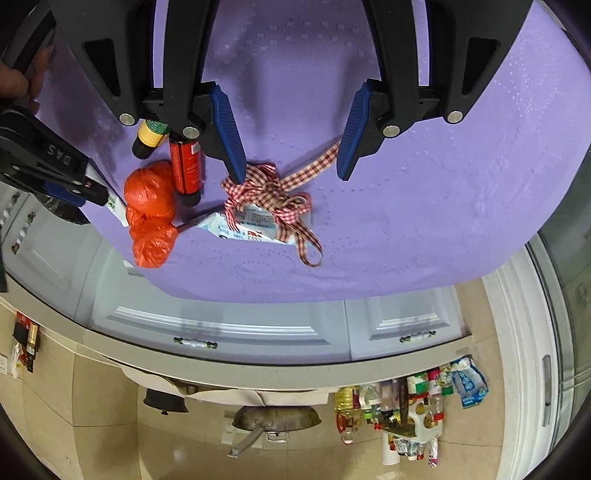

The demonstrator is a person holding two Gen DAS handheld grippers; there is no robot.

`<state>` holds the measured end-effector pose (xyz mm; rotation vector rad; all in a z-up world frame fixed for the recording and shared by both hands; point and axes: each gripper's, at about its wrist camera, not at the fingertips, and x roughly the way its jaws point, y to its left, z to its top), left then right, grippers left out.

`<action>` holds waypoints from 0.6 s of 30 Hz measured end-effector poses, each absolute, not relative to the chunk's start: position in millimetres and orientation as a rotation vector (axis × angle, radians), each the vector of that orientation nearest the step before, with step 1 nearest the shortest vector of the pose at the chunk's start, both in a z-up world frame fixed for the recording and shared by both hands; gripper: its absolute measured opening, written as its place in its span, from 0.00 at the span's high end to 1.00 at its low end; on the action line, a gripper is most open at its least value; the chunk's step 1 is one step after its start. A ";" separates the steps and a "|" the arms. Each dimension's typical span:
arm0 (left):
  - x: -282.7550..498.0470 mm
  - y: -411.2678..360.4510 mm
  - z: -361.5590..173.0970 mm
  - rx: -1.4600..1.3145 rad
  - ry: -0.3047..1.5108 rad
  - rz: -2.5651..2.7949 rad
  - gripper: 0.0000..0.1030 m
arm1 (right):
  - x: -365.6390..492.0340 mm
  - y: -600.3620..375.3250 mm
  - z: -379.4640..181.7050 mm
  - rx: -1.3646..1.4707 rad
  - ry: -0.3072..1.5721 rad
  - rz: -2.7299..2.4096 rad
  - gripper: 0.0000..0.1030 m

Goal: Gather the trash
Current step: 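Grasp the white green-print tube with the right tool while the left tool grasps the green bottle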

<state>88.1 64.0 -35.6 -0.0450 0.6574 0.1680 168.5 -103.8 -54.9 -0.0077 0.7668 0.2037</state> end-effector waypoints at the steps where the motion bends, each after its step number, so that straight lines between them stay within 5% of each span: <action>1: 88.4 62.9 -36.9 -0.046 0.664 0.158 0.51 | 170.8 -102.9 -57.2 -0.008 0.785 0.209 0.65; 3: 88.1 62.0 -38.8 -0.048 0.669 0.145 0.51 | 173.7 -101.4 -60.9 -0.010 0.809 0.214 0.69; 5: 88.4 60.0 -40.9 -0.048 0.679 0.125 0.51 | 174.8 -99.4 -63.6 -0.015 0.827 0.225 0.84; 18: 87.7 33.8 -50.7 -0.007 0.709 0.008 0.49 | 160.0 -109.0 -57.5 0.003 0.808 0.245 0.87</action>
